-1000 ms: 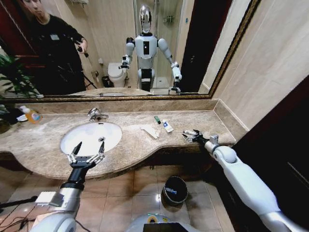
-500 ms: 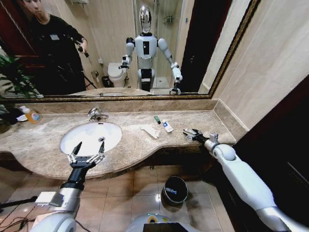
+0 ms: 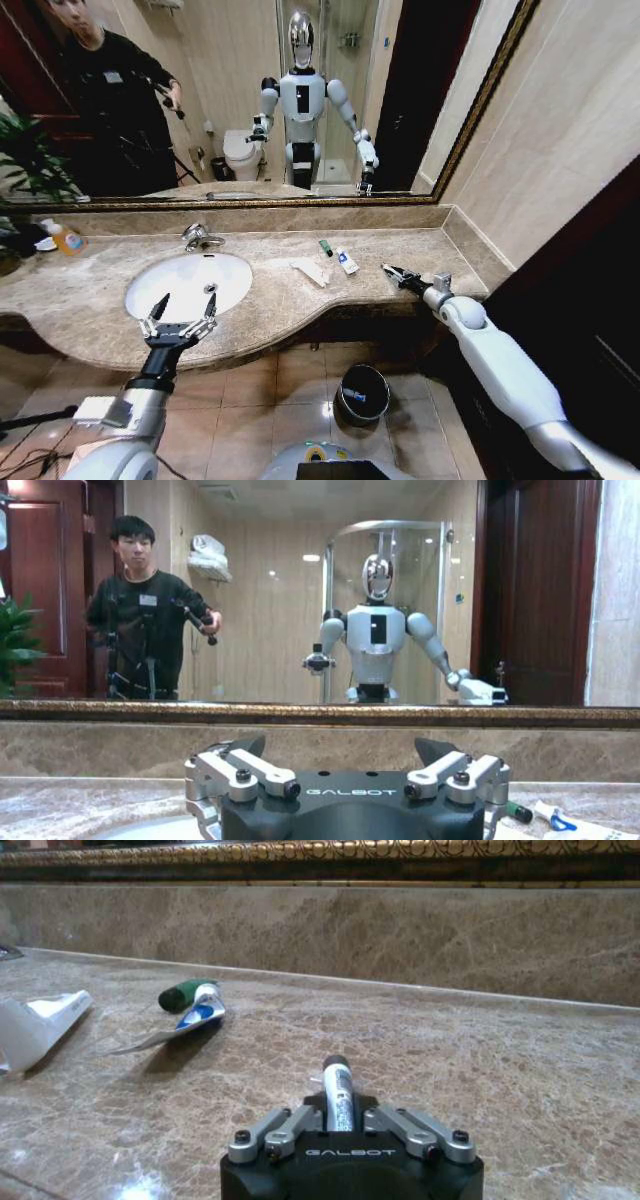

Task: Pick up the trash from the sink and place it in the trash bin.

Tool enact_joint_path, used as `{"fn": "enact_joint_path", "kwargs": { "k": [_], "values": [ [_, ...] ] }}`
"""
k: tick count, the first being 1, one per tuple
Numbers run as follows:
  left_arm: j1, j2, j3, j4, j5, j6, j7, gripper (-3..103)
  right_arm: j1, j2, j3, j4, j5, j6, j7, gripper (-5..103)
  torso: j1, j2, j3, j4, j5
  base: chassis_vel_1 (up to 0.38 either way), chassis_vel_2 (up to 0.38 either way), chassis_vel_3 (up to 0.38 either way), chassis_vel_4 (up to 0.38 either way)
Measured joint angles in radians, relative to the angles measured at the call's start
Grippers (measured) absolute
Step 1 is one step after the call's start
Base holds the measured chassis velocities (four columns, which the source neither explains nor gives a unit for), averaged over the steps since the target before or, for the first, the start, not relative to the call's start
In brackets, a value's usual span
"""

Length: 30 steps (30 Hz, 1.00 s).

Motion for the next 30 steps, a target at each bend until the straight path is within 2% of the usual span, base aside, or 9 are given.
{"fn": "enact_joint_path", "kwargs": {
  "k": [2,4,5,14,16,22,26,27,30],
  "values": [
    [0.0,0.0,0.0,0.0,0.0,0.0,0.0,100,-0.003,0.0,0.001,0.003,0.0,0.001,0.0,18,0.0,0.0,0.0,0.0,-0.0003,0.0,0.0,0.0,0.0],
    [0.0,0.0,0.0,0.0,0.0,0.0,0.0,100,-0.007,0.001,0.003,0.008,-0.001,0.002,0.001,13,0.0,0.0,0.0,0.0,-0.0002,0.0,0.0,0.0,0.0],
    [0.0,0.0,0.0,0.0,0.0,0.0,0.0,100,-0.013,0.002,0.005,0.018,-0.001,0.002,0.011,7,0.0,0.0,0.0,0.0001,-0.0001,0.0,0.0,0.0,0.0],
    [0.0,0.0,0.0,0.0,0.0,0.0,0.0,100,-0.112,-0.018,0.06,0.176,0.032,-0.004,0.067,5,0.0,0.0,0.0,0.0001,-0.0001,0.0,0.0,0.0,0.0],
    [0.0,0.0,0.0,0.0,0.0,0.0,0.0,100,-0.186,-0.029,0.102,0.277,0.049,-0.007,0.079,5,0.0,0.0,0.0,0.0,-0.0002,0.0,0.0,0.0,0.0],
    [0.0,0.0,0.0,0.0,0.0,0.0,0.0,100,-0.32,-0.027,0.147,0.432,0.058,0.002,0.096,5,0.0,0.0,0.0,0.0002,-0.0001,0.0,0.0,0.0,0.0],
    [0.0,0.0,0.0,0.0,0.0,0.0,0.0,100,-0.545,0.04,0.189,0.592,0.007,0.045,0.121,5,0.0,0.0,0.0,0.0,-0.0003,0.0,0.0,0.0,0.0],
    [0.0,0.0,0.0,0.0,0.0,0.0,0.0,100,-0.545,0.04,0.189,0.592,0.007,0.045,0.121,5,0.0,0.0,0.0,0.0,-0.0003,0.0,0.0,0.0,0.0],
    [0.0,0.0,0.0,0.0,0.0,0.0,0.0,100,-0.632,0.105,0.194,0.615,-0.05,0.078,0.108,5,0.0,0.0,0.0,-0.0001,-0.0001,0.0,0.0,0.0,0.0]
  ]
}}
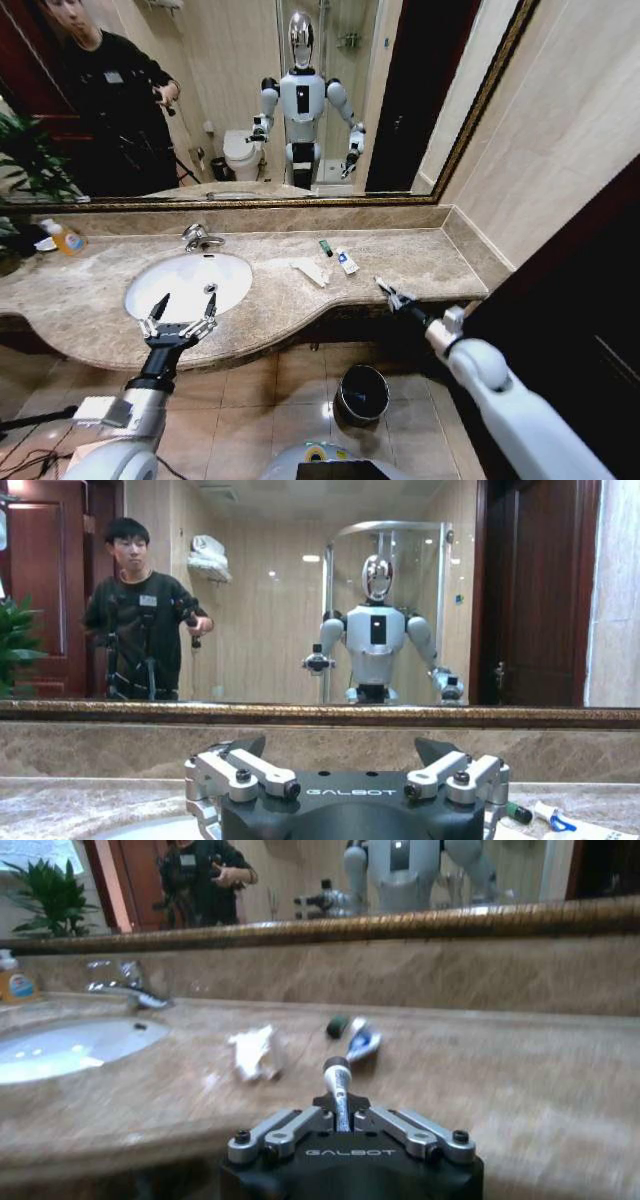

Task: Pick up the trash from the sink and place it in the trash bin.

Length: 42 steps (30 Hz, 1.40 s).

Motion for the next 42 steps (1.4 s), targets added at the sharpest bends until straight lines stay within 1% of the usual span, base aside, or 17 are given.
{"fn": "enact_joint_path", "kwargs": {
  "k": [2,3,6,8,10,11,13,14,15,18,20,23,24,27,33,39,42],
  "values": [
    [0.0,0.0,0.0,0.0,0.0,0.0,0.0,100,-0.054,0.053,-0.005,-0.01,-0.059,0.039,-0.017,5,0.0,0.0,0.0,0.0,-0.0001,0.0,0.0,0.0,0.0],
    [0.0,0.0,0.0,0.0,0.0,0.0,0.0,100,-0.054,0.053,-0.005,-0.01,-0.059,0.039,-0.017,5,0.0,0.0,0.0,0.0,-0.0001,0.0,0.0,0.0,0.0],
    [0.0,0.0,0.0,0.0,0.0,0.0,0.0,100,-0.089,0.138,-0.017,-0.1,-0.143,0.096,-0.043,5,0.0,0.0,0.0,0.0001,0.0,0.0,0.0,0.0,0.0],
    [0.0,0.0,0.0,0.0,0.0,0.0,0.0,100,-0.089,0.152,-0.018,-0.126,-0.157,0.108,-0.046,5,0.0,0.0,0.0,0.0002,-0.0002,0.0,0.0,0.0,0.0],
    [0.0,0.0,0.0,0.0,0.0,0.0,0.0,100,-0.081,0.197,-0.018,-0.235,-0.189,0.133,-0.069,5,0.0,0.0,0.0,0.0001,0.0,0.0,0.0,0.0,0.0],
    [0.0,0.0,0.0,0.0,0.0,0.0,0.0,100,-0.081,0.197,-0.018,-0.235,-0.189,0.133,-0.069,5,0.0,0.0,0.0,0.0001,0.0,0.0,0.0,0.0,0.0],
    [0.0,0.0,0.0,0.0,0.0,0.0,0.0,100,-0.059,0.23,-0.016,-0.337,-0.216,0.161,-0.071,5,0.0,0.0,0.0,0.0001,-0.0002,0.0,0.0,0.0,0.0],
    [0.0,0.0,0.0,0.0,0.0,0.0,0.0,100,-0.029,0.268,-0.009,-0.446,-0.256,0.2,-0.067,5,0.0,0.0,0.0,0.0002,0.0001,0.0,0.0,0.0,0.0],
    [0.0,0.0,0.0,0.0,0.0,0.0,0.0,100,-0.029,0.268,-0.009,-0.446,-0.256,0.2,-0.067,5,0.0,0.0,0.0,0.0002,0.0001,0.0,0.0,0.0,0.0],
    [0.0,0.0,0.0,0.0,0.0,0.0,0.0,100,0.027,0.327,-0.004,-0.636,-0.332,0.258,-0.039,5,0.0,0.0,0.0,0.0001,0.0,0.0,0.0,0.0,0.0],
    [0.0,0.0,0.0,0.0,0.0,0.0,0.0,100,0.035,0.333,-0.004,-0.657,-0.341,0.263,-0.033,5,0.0,0.0,0.0,0.0001,0.0002,0.0,0.0,0.0,0.0],
    [0.0,0.0,0.0,0.0,0.0,0.0,0.0,100,0.099,0.375,-0.022,-0.825,-0.409,0.319,0.037,5,0.0,0.0,0.0,0.0004,-0.0007,0.0,0.0,0.0,0.0],
    [0.0,0.0,0.0,0.0,0.0,0.0,0.0,100,0.11,0.39,-0.026,-0.862,-0.423,0.326,0.044,5,0.0,0.0,0.0,0.0002,0.0003,0.0,0.0,0.0,0.0],
    [0.0,0.0,0.0,0.0,0.0,0.0,0.0,100,0.122,0.404,-0.029,-0.898,-0.429,0.331,0.046,5,0.0,0.0,0.0,0.0001,0.0002,0.0,0.0,0.0,0.0],
    [0.0,0.0,0.0,0.0,0.0,0.0,0.0,100,0.18,0.424,-0.036,-1.012,-0.4,0.353,0.047,5,0.0,0.0,0.0,0.0002,-0.0002,0.0,0.0,0.0,0.0],
    [0.0,0.0,0.0,0.0,0.0,0.0,0.0,100,0.198,0.433,-0.037,-1.031,-0.393,0.363,0.052,5,0.0,0.0,0.0,0.0001,0.0,0.0,0.0,0.0,0.0],
    [0.0,0.0,0.0,0.0,0.0,0.0,0.0,100,0.212,0.436,-0.038,-1.039,-0.39,0.374,0.072,5,0.0,0.0,0.0,0.0002,-0.0001,0.0,0.0,0.0,0.0]
  ]
}}
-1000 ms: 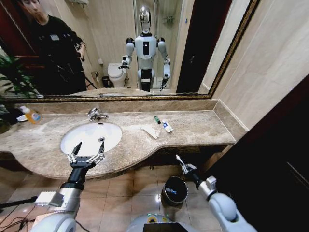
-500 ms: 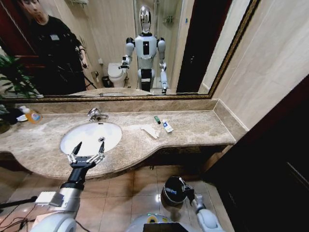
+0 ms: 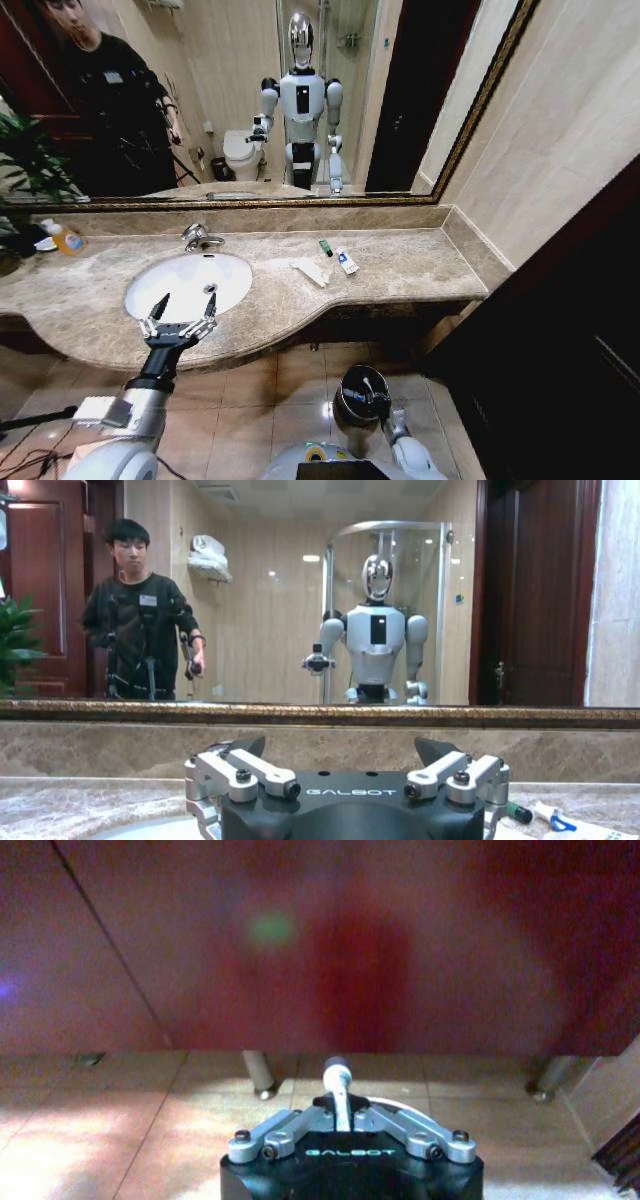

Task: Pick up the trash from the sink and place it in the trash bin.

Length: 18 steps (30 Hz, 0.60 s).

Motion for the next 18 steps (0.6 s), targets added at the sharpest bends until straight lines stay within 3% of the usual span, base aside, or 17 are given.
{"fn": "enact_joint_path", "kwargs": {
  "k": [6,8,11,12,14,18],
  "values": [
    [0.0,0.0,0.0,0.0,0.0,0.0,0.0,100,0.011,0.0,0.0,-0.003,0.008,0.002,0.018,3,0.0,0.0,0.0,0.0,0.0001,0.0,0.0,0.0,0.0],
    [0.0,0.0,0.0,0.0,0.0,0.0,0.0,100,0.013,-0.004,-0.001,-0.007,0.008,0.005,0.019,10,0.0,0.0,0.0,0.0,0.0,0.0,0.0,0.0,0.0],
    [0.0,0.0,0.0,0.0,0.0,0.0,0.0,100,0.013,-0.003,-0.003,-0.009,0.006,0.011,0.019,10,0.0,0.0,0.0,0.0,0.0001,0.0,0.0,0.0,0.0],
    [0.0,0.0,0.0,0.0,0.0,0.0,0.0,100,0.011,-0.003,-0.003,-0.008,0.004,0.012,0.018,21,0.0,0.0,0.0,0.0,0.0001,0.0,0.0,0.0,0.0],
    [0.0,0.0,0.0,0.0,0.0,0.0,0.0,100,0.004,-0.004,-0.005,0.001,-0.001,0.013,0.016,32,0.0,0.0,0.0,-0.0001,0.0001,0.0,0.0,0.0,0.0],
    [0.0,0.0,0.0,0.0,0.0,0.0,0.0,100,-0.001,-0.006,-0.006,0.011,-0.005,0.014,0.015,42,0.0,0.0,0.0,0.0,0.0001,0.0,0.0,0.0,0.0]
  ]
}}
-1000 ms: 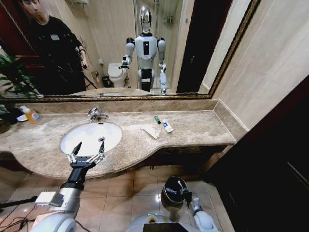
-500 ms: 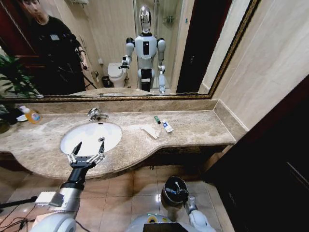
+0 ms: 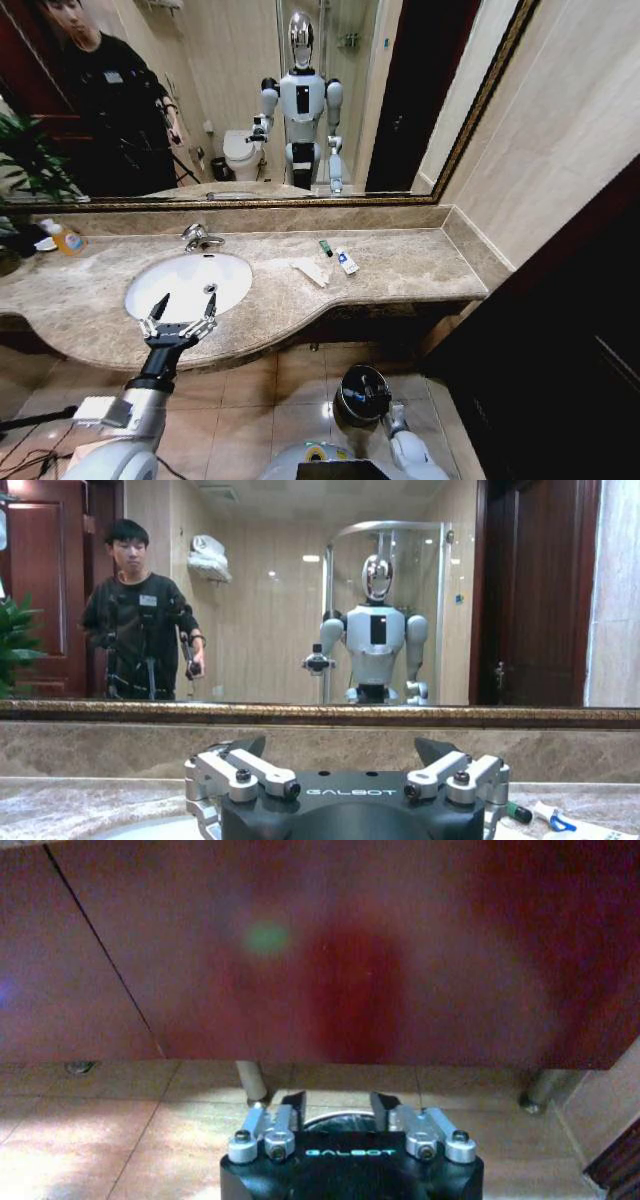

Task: Pick up the trash from the sink and place it in the trash bin.

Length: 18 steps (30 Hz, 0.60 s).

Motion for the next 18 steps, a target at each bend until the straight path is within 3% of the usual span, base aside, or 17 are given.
{"fn": "enact_joint_path", "kwargs": {
  "k": [3,5,8,9,11,18],
  "values": [
    [0.0,0.0,0.0,0.0,0.0,0.0,0.0,100,-0.002,-0.003,0.001,0.003,-0.003,0.0,0.001,59,0.0,0.0,0.0,0.0,0.0,0.0,0.0,0.0,0.0],
    [0.0,0.0,0.0,0.0,0.0,0.0,0.0,100,-0.003,-0.004,0.001,0.004,-0.003,0.0,0.001,59,0.0,0.0,0.0,0.0,0.0,0.0,0.0,0.0,0.0],
    [0.0,0.0,0.0,0.0,0.0,0.0,0.0,100,-0.008,-0.006,0.001,0.008,-0.004,0.0,0.001,77,0.0,0.0,0.0,0.0,0.0,0.0,0.0,0.0,0.0],
    [0.0,0.0,0.0,0.0,0.0,0.0,0.0,100,-0.008,-0.006,0.001,0.008,-0.004,0.0,0.001,77,0.0,0.0,0.0,0.0,0.0,0.0,0.0,0.0,0.0],
    [0.0,0.0,0.0,0.0,0.0,0.0,0.0,100,-0.013,-0.007,0.001,0.014,-0.006,0.0,0.001,87,0.0,0.0,0.0,0.0,0.0,0.0,0.0,0.0,0.0],
    [0.0,0.0,0.0,0.0,0.0,0.0,0.0,100,-0.03,-0.009,0.002,0.037,-0.016,0.003,0.0,100,0.0,0.0,0.0,0.0,0.0001,0.0,0.0,0.0,0.0]
  ]
}}
